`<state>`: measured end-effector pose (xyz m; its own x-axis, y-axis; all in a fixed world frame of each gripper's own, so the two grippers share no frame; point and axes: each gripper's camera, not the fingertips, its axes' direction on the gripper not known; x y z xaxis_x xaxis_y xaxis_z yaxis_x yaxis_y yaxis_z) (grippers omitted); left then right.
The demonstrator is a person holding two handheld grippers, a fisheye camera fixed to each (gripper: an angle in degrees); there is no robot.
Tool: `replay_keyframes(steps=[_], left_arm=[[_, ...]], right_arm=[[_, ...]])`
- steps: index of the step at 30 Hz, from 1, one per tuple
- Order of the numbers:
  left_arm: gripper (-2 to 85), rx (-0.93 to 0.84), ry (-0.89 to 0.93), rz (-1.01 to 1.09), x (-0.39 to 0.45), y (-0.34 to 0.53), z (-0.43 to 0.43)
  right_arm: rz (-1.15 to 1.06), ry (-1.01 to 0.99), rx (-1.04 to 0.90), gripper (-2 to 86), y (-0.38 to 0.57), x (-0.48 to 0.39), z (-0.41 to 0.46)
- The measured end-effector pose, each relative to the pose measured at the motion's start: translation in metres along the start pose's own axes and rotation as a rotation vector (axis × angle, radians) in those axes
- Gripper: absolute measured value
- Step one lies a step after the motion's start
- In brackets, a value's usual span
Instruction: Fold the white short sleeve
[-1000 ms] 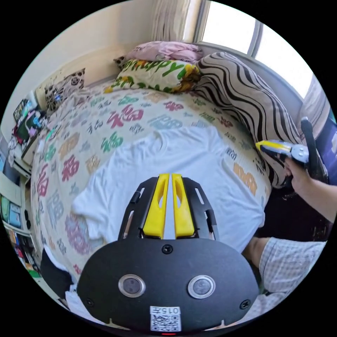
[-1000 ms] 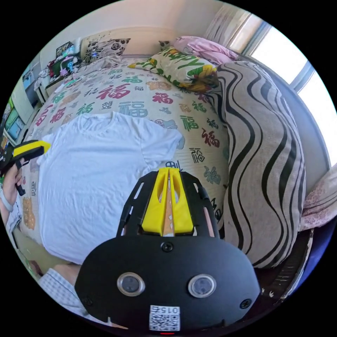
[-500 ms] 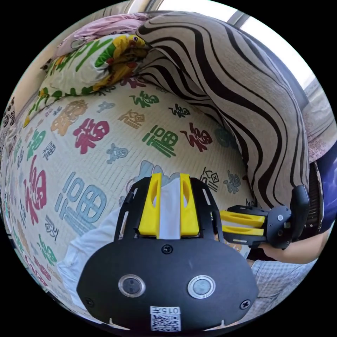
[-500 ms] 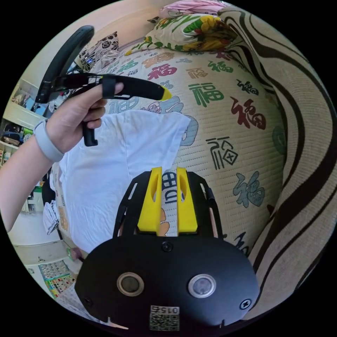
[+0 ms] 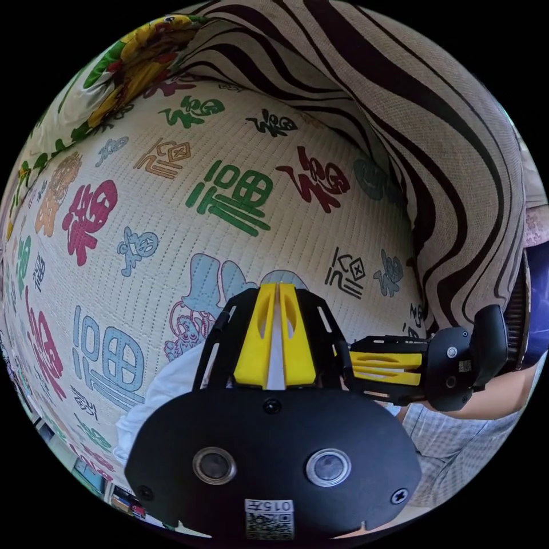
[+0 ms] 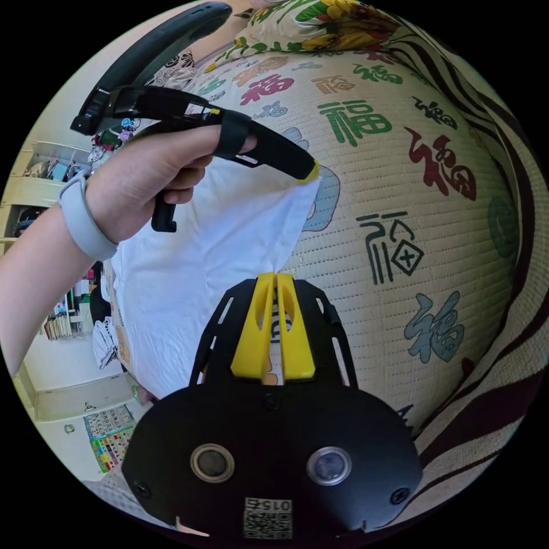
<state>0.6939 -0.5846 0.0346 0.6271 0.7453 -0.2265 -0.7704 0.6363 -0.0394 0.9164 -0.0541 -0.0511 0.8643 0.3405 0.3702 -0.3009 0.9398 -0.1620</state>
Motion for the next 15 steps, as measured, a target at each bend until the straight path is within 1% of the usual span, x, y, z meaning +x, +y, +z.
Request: replay_keyframes(steps=[5,8,10,15], left_arm=[[-0.1,0.066,-0.020,0.021,-0.012,0.003,-0.022],[-0.2,0.145,-0.035,0.004,-0.029,0.026,-0.047],[-0.2,0.218,-0.018,-0.044,-0.048,0.055,-0.069],[-0.3,0.288,-0.026,-0.148,-0.079,0.129,-0.094]], right_arm=[[-0.001,-0.004,0.044,-0.3,-0.013,0.008,-0.008],[-0.037,-0.006,0.074,-0.4,-0.022,0.004,-0.017],[-0.084,-0.019,0.095,-0.4,-0.029,-0.004,-0.022],[-0.195,-0.089,0.098,-0.4,-0.045,-0.035,-0.021]])
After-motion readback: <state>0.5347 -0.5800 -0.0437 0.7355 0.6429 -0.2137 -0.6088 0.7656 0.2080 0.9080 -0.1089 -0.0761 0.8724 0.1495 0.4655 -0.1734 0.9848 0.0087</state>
